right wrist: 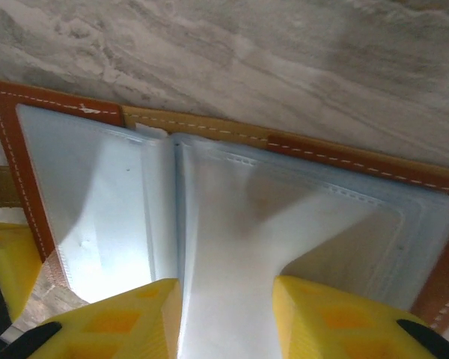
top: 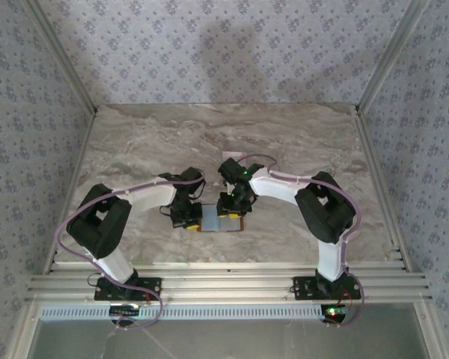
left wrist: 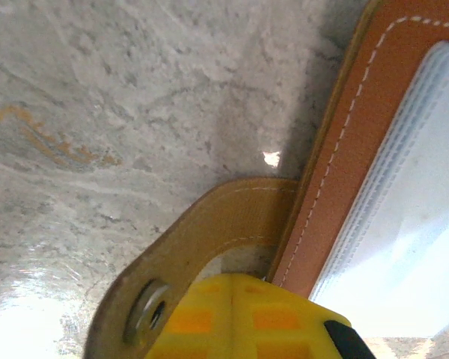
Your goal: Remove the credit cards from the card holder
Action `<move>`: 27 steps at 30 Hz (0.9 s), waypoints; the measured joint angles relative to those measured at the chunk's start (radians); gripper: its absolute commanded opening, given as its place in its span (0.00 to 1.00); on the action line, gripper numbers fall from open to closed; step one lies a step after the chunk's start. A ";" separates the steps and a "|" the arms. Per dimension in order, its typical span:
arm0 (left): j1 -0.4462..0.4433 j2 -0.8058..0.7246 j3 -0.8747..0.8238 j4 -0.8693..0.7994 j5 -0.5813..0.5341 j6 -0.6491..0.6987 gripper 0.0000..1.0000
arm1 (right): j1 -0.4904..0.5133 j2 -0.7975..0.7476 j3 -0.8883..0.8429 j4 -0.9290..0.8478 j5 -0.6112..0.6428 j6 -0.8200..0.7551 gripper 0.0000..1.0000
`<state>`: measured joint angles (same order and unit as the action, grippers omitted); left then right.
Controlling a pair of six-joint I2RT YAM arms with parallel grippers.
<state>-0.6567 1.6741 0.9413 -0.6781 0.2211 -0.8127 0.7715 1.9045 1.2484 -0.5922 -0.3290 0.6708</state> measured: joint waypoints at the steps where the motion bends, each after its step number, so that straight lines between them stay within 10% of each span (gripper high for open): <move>1: 0.000 0.001 0.000 0.000 0.000 0.000 0.03 | 0.003 0.002 0.000 0.010 -0.007 0.005 0.40; 27: 0.000 0.002 0.000 0.001 0.003 0.001 0.03 | -0.034 -0.057 -0.001 -0.071 0.035 -0.006 0.41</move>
<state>-0.6567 1.6760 0.9417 -0.6773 0.2245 -0.8120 0.7372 1.8473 1.2472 -0.6628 -0.2943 0.6647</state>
